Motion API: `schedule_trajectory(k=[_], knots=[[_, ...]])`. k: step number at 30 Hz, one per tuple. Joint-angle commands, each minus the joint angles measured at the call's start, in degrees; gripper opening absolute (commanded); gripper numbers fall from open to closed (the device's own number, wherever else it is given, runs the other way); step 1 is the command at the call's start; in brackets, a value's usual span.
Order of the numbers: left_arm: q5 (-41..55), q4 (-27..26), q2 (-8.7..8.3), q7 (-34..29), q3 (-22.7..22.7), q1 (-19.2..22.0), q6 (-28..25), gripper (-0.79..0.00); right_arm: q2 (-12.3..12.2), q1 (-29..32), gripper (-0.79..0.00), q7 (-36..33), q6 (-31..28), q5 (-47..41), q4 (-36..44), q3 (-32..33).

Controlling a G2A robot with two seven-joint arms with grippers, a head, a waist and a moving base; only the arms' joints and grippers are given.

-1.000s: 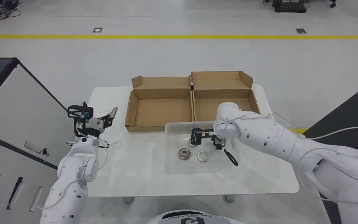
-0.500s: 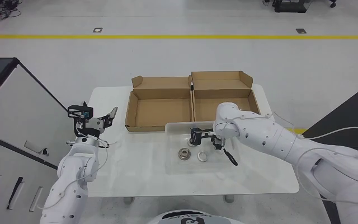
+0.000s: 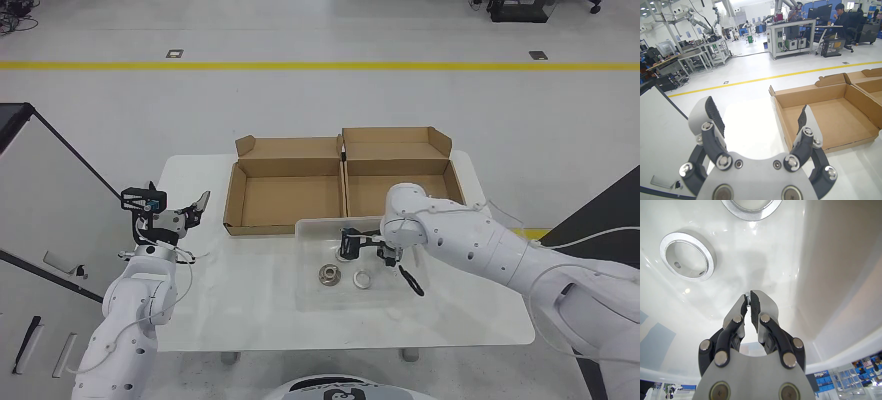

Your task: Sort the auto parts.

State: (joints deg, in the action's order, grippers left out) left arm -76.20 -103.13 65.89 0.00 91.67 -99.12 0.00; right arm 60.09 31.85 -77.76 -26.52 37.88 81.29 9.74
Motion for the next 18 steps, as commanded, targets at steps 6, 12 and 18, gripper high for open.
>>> schedule_trajectory(k=[6, 12, 18], knots=[[0.0, 0.0, 0.00, 0.0, 0.0, 0.0, 0.0, 0.000, -0.7, -2.4, -0.785, -0.8, 0.8, -2.3, 1.9, 0.2], [0.0, 0.0, 0.00, 0.0, 0.0, 0.0, 0.0, 0.000, -2.2, -5.1, -0.785, -1.6, 1.6, -6.1, 5.3, 0.8], [0.0, 0.0, 0.00, 0.0, 0.0, 0.0, 0.0, 0.000, -4.3, -7.4, -0.785, -1.1, 1.1, -11.3, 9.4, 2.2]])
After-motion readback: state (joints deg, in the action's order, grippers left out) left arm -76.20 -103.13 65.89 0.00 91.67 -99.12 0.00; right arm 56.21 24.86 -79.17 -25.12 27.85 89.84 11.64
